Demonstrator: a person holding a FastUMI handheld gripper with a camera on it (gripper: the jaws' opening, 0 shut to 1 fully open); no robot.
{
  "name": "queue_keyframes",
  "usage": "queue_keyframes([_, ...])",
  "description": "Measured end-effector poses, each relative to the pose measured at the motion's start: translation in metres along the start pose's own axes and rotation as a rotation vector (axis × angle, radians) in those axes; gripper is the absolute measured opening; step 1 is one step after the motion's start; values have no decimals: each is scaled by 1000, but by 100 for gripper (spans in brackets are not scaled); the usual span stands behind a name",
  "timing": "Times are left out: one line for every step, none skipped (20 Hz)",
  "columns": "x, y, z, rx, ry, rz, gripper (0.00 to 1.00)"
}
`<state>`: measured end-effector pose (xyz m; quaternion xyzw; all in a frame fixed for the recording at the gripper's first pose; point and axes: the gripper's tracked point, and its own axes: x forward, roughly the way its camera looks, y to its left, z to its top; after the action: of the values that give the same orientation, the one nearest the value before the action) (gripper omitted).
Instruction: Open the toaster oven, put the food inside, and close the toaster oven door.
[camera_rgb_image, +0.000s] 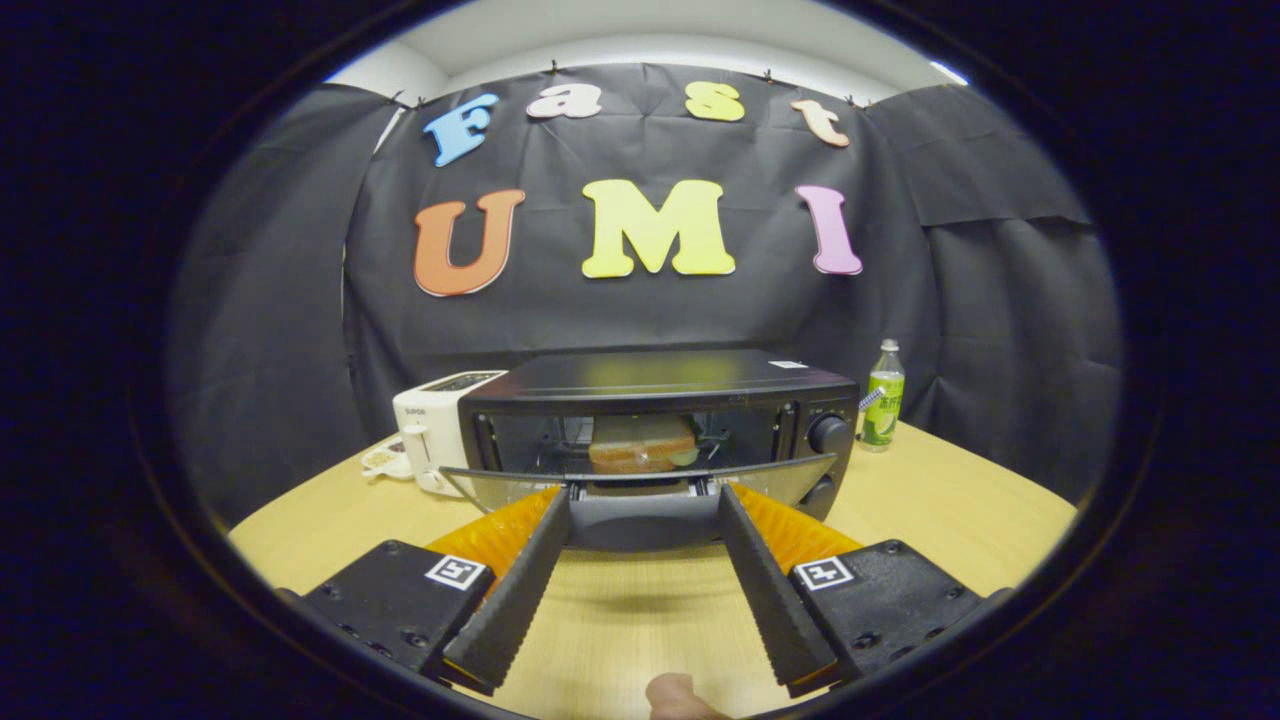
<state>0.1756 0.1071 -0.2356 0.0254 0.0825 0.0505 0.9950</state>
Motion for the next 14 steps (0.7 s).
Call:
queue_keyframes([-1,1,5,11,-4,7,97])
queue_keyframes([-5,-1,5,9,-3,10,97])
queue_keyframes([-12,-5,5,1,2,2,97])
queue_keyframes([-21,-9,8,-4,-1,-3,98])
queue_keyframes([-27,-11,14,-1,-12,-3,98])
queue_keyframes([-32,-12,23,7,-19,-2,99])
queue_keyframes([-33,-15,32,18,-23,-5,99])
queue_keyframes([-39,-20,38,25,-21,-6,100])
queue_keyframes([-47,-26,47,36,-26,-18,100])
queue_keyframes([-57,-33,59,48,-38,-31,100])
queue_keyframes([-66,-40,71,53,-49,-39,100])
queue_keyframes([-76,-44,78,54,-48,-49,100])
queue_keyframes([-85,-47,83,46,-42,-50,100])
queue_keyframes([-96,-49,88,38,-35,-50,100])
